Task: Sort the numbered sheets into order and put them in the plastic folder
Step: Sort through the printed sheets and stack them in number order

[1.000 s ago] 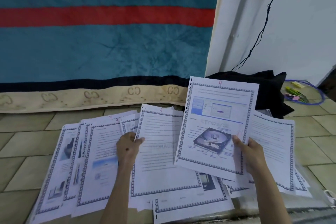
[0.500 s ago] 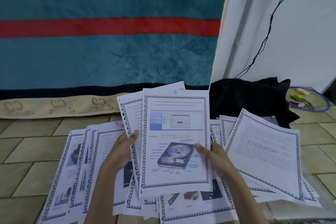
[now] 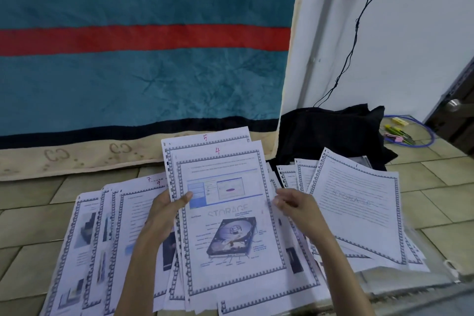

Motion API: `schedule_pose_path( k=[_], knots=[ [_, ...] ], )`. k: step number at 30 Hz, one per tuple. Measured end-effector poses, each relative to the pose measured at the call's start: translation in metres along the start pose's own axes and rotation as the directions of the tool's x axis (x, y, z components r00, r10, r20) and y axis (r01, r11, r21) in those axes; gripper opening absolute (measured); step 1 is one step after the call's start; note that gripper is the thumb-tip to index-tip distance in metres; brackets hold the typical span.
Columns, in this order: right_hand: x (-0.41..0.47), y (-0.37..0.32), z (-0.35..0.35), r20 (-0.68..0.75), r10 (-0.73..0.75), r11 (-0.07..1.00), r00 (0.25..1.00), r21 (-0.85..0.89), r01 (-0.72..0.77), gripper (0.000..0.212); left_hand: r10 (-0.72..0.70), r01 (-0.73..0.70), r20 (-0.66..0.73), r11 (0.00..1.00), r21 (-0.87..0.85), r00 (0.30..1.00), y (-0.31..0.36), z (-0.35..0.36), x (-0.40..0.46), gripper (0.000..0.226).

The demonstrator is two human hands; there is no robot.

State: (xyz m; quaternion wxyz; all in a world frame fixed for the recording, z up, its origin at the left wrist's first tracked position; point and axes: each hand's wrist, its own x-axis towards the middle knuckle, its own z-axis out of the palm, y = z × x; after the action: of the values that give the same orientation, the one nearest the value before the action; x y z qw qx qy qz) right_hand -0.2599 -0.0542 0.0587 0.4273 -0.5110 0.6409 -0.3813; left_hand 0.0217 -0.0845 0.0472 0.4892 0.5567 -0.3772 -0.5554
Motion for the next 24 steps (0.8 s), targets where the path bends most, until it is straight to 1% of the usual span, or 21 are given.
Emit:
schedule_pose_path(
  k=[1, 2, 3, 4, 5, 7, 8, 9, 10, 13, 14, 16, 18, 22, 24],
  knots=[
    [0.002, 0.000, -0.015, -0.141, -0.006, 0.998, 0.990, -0.067, -0.004, 0.021, -0.002, 0.001, 0.009, 1.000, 0.014, 1.000, -0.002, 0.001, 0.003, 0.029],
    [0.002, 0.001, -0.032, -0.289, -0.003, 0.992, 0.957, -0.125, -0.035, 0.019, 0.000, -0.001, 0.016, 0.999, 0.036, 1.000, -0.005, 0.002, 0.005, 0.029],
    [0.003, 0.006, -0.050, -0.428, 0.009, 0.979, 0.903, -0.178, -0.094, 0.021, 0.002, -0.003, 0.022, 0.998, 0.056, 1.000, -0.007, 0.003, 0.008, 0.030],
    [0.004, 0.012, -0.069, -0.541, 0.041, 0.957, 0.840, -0.221, -0.190, 0.028, 0.003, -0.004, 0.026, 0.998, 0.066, 1.000, -0.010, 0.004, 0.011, 0.031],
    [0.003, 0.020, -0.088, -0.618, 0.109, 0.912, 0.779, -0.249, -0.326, 0.039, 0.000, -0.002, 0.032, 0.998, 0.068, 1.000, -0.011, 0.006, 0.013, 0.033],
    [-0.003, 0.037, -0.118, -0.692, 0.328, 0.760, 0.643, -0.210, -0.615, 0.066, -0.006, 0.003, 0.041, 0.997, 0.080, 0.999, -0.016, 0.008, 0.018, 0.038],
    [-0.007, 0.044, -0.130, -0.691, 0.429, 0.688, 0.582, -0.169, -0.706, 0.077, -0.009, 0.005, 0.043, 0.996, 0.092, 0.999, -0.017, 0.009, 0.020, 0.041],
    [-0.010, 0.051, -0.139, -0.669, 0.492, 0.642, 0.557, -0.152, -0.751, 0.083, -0.012, 0.007, 0.045, 0.995, 0.104, 0.999, -0.018, 0.012, 0.022, 0.043],
    [-0.014, 0.055, -0.144, -0.638, 0.521, 0.630, 0.567, -0.161, -0.760, 0.086, -0.013, 0.008, 0.041, 0.994, 0.112, 0.999, -0.020, 0.014, 0.024, 0.044],
    [-0.018, 0.059, -0.152, -0.533, 0.561, 0.686, 0.633, -0.130, -0.716, 0.082, -0.016, 0.011, 0.038, 0.991, 0.137, 0.999, -0.023, 0.019, 0.028, 0.047],
    [-0.020, 0.058, -0.152, -0.508, 0.575, 0.702, 0.642, -0.097, -0.705, 0.079, -0.020, 0.013, 0.043, 0.989, 0.147, 0.999, -0.025, 0.020, 0.030, 0.047],
    [-0.022, 0.060, -0.155, -0.476, 0.608, 0.715, 0.635, -0.019, -0.699, 0.073, -0.025, 0.015, 0.052, 0.984, 0.175, 0.998, -0.026, 0.020, 0.033, 0.049],
    [-0.024, 0.061, -0.160, -0.460, 0.621, 0.722, 0.635, 0.020, -0.691, 0.071, -0.031, 0.020, 0.055, 0.980, 0.199, 0.998, -0.027, 0.020, 0.036, 0.051],
    [-0.022, 0.071, -0.178, -0.344, 0.649, 0.735, 0.678, 0.053, -0.676, 0.051, -0.042, 0.030, 0.057, 0.980, 0.194, 0.998, -0.029, 0.018, 0.040, 0.051],
    [-0.021, 0.075, -0.188, -0.298, 0.633, 0.764, 0.715, 0.088, -0.639, 0.044, -0.050, 0.039, 0.056, 0.983, 0.178, 0.997, -0.030, 0.016, 0.040, 0.050]
  ],
)
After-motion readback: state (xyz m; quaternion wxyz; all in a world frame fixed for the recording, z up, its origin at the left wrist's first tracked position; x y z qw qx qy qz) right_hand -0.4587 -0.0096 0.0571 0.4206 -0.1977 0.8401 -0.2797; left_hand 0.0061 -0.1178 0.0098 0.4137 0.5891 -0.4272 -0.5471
